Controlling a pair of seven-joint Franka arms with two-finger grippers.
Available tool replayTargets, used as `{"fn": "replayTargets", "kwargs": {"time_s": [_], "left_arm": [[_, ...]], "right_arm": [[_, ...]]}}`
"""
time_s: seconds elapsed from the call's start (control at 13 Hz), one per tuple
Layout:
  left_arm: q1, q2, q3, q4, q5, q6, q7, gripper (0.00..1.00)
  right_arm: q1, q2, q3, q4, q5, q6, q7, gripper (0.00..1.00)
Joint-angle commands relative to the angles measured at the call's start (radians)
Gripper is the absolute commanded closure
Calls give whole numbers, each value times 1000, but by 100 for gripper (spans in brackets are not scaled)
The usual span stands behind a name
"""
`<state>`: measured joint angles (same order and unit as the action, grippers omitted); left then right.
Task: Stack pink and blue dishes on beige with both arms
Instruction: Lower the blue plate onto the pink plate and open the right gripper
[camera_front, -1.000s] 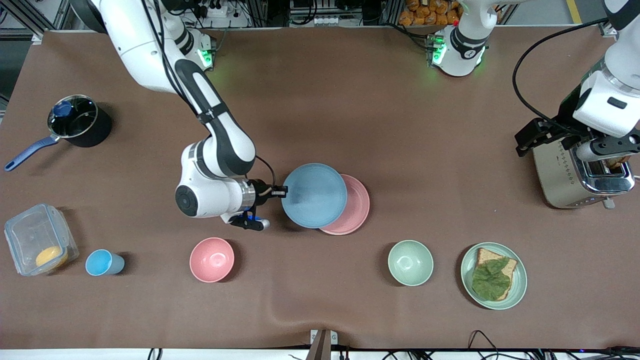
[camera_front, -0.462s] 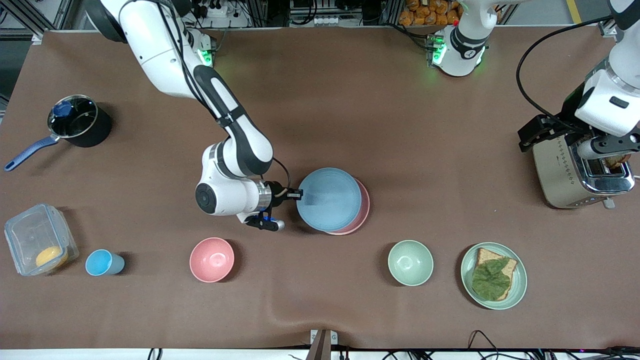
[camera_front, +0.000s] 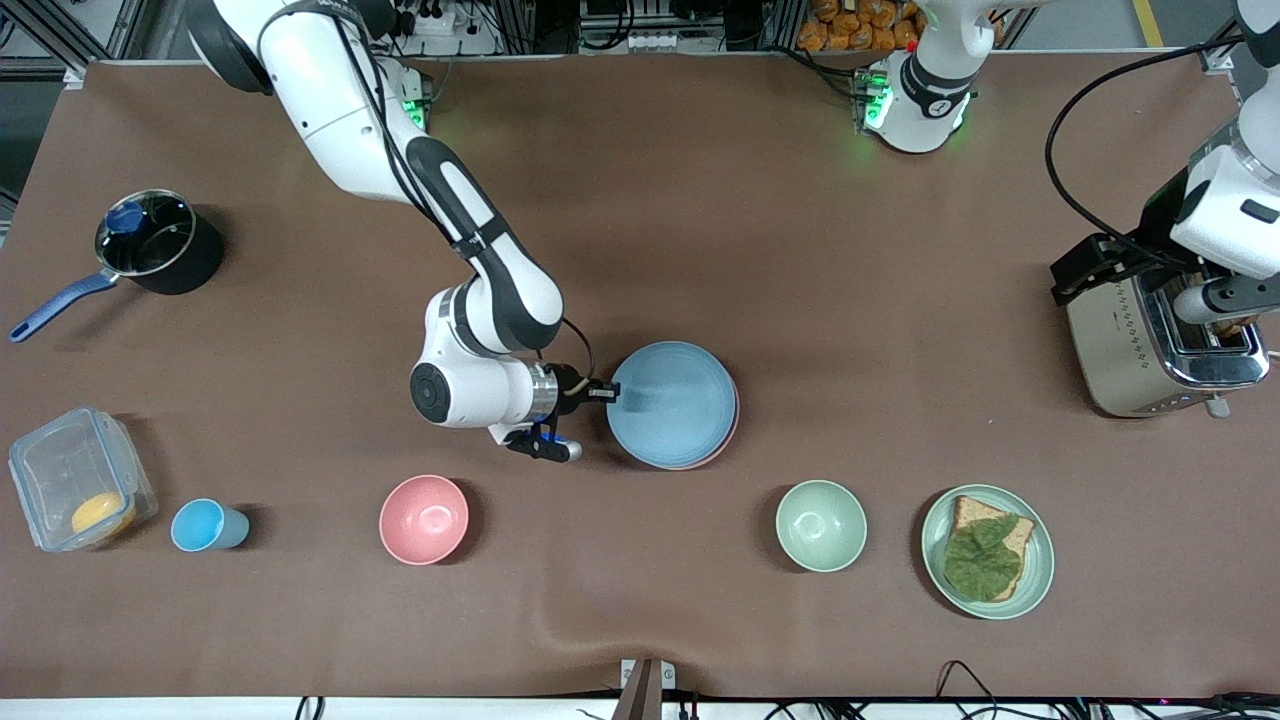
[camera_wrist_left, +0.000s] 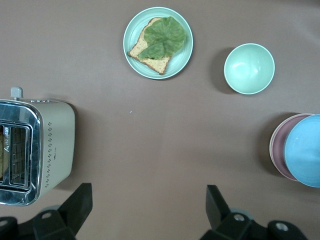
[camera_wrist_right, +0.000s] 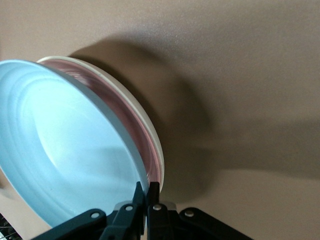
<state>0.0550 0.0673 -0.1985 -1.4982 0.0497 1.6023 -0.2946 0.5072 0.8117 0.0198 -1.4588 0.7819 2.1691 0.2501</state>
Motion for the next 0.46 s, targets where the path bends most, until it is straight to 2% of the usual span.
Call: {"fn": "replayTargets", "kwargs": {"time_s": [0.0, 0.38], "left_arm": [[8, -6, 2, -5, -30, -12, 26, 0], [34, 0, 2, -4, -56, -4, 28, 0]], "right_arm": [[10, 12, -9, 29, 22, -2, 8, 1], [-10, -5, -15, 32, 11, -15, -6, 0]]}}
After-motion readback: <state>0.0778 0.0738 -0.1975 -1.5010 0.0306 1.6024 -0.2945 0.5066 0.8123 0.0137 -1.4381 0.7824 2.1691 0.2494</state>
